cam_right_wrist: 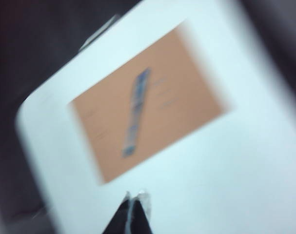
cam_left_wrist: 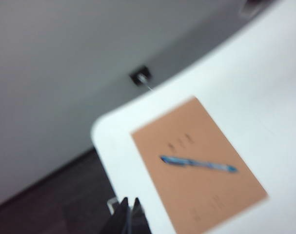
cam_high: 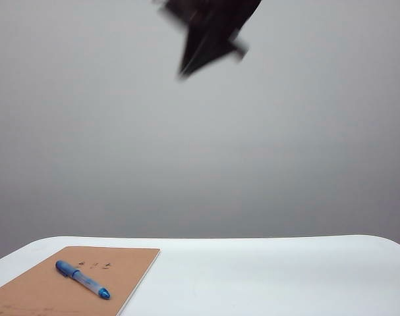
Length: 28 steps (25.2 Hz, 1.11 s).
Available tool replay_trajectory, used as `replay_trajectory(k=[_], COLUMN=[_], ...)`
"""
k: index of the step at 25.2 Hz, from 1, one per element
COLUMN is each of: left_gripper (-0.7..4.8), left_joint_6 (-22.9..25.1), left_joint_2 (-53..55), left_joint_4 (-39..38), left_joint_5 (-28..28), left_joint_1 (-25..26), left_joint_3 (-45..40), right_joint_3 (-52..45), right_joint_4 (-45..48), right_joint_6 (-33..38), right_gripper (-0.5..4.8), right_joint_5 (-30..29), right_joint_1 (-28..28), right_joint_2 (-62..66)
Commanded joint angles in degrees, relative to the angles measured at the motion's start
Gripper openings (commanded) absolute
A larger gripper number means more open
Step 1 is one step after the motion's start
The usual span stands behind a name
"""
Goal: Pick up a pen on the table and place it on the notebook.
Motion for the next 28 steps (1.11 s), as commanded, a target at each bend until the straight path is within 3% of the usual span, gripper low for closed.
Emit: replay_trajectory(k=[1,6,10,13,17,20,23,28], left_gripper=[-0.06,-0.06,-0.06,-0.06,-0.06,-0.06,-0.06,-0.06], left_joint_6=[-0.5,-2.0,-3.0,-3.0,-3.0,-3.0,-3.8,-5.5], left_joint_2=[-2.4,-3.5,-3.5,-3.5,-3.4,-3.4,-3.4,-7.4], left_joint_4=[2.6,2.6,3.0,3.0,3.0,3.0,3.5,11.9], left_joint_5=[-3.1,-3.1,-3.3,-5.7,-5.6,-5.7,-5.7,-7.5], left_joint_1=[0.0,0.0,0.0,0.1,0.1,0.1,0.1,0.1], left_joint_3=[0.3,0.3,-0.2,-0.2,-0.2,-0.2,-0.7,-8.1], right_joint_3=[0.3,0.2,-0.2,-8.9,-27.2,-38.9,-48.2,-70.2], right_joint_4=[2.9,2.8,-4.8,-5.1,12.3,23.5,28.3,46.0], right_joint_6=[1.5,3.0,2.9,3.0,5.0,6.0,7.3,8.9], right_gripper=[-0.07,-0.07,-0.07,-0.07,-0.07,-0.07,-0.07,-0.07], right_joint_5=[9.1,13.0,22.1,23.5,31.1,29.2,28.8,28.5], right_joint_1=[-2.3,-6.5,-6.9,-6.8,-7.4,-9.0,-8.9,-8.9], right_joint_2=[-8.4,-19.0,-29.2,-37.2,-46.3,-50.8,-52.9,-62.4])
